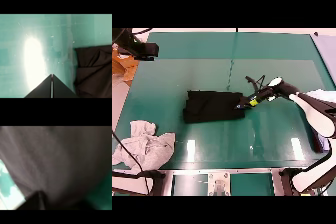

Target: Fold the shirts.

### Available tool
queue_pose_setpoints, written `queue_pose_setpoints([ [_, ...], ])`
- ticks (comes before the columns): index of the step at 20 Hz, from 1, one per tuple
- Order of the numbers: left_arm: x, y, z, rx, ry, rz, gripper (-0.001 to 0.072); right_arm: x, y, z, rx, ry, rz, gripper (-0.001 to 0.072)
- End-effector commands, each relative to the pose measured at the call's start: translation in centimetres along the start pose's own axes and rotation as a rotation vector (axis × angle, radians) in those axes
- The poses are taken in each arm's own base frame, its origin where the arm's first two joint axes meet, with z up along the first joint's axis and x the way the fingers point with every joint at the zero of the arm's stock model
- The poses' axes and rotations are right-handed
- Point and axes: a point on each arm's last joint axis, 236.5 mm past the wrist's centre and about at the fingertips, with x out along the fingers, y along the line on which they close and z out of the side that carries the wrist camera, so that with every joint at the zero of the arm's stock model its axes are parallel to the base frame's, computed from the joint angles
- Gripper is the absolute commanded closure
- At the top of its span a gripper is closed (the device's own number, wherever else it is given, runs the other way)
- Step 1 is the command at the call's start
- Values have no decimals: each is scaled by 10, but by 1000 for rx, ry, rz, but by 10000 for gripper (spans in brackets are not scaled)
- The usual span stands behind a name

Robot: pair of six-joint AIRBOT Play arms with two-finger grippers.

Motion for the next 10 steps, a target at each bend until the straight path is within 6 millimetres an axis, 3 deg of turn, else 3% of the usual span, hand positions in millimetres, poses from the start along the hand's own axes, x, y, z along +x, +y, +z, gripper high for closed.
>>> queue_pose_setpoints([
  [1,0,0,-3,-1,11,-1,681,15,41,9,-64,-7,47,694],
  [3,0,0,-4,-1,16,-2,681,-1,66,27,-101,-55,61,695],
  [5,0,0,-4,-1,17,-2,680,-38,100,46,-146,-115,78,695],
  [6,0,0,-4,-1,17,-3,680,-64,118,56,-164,-154,85,695],
  [8,0,-4,-4,-1,16,-20,681,-135,150,81,-170,-278,88,696],
  [10,0,-9,-4,-1,16,-38,681,-213,165,103,-129,-424,81,695],
])
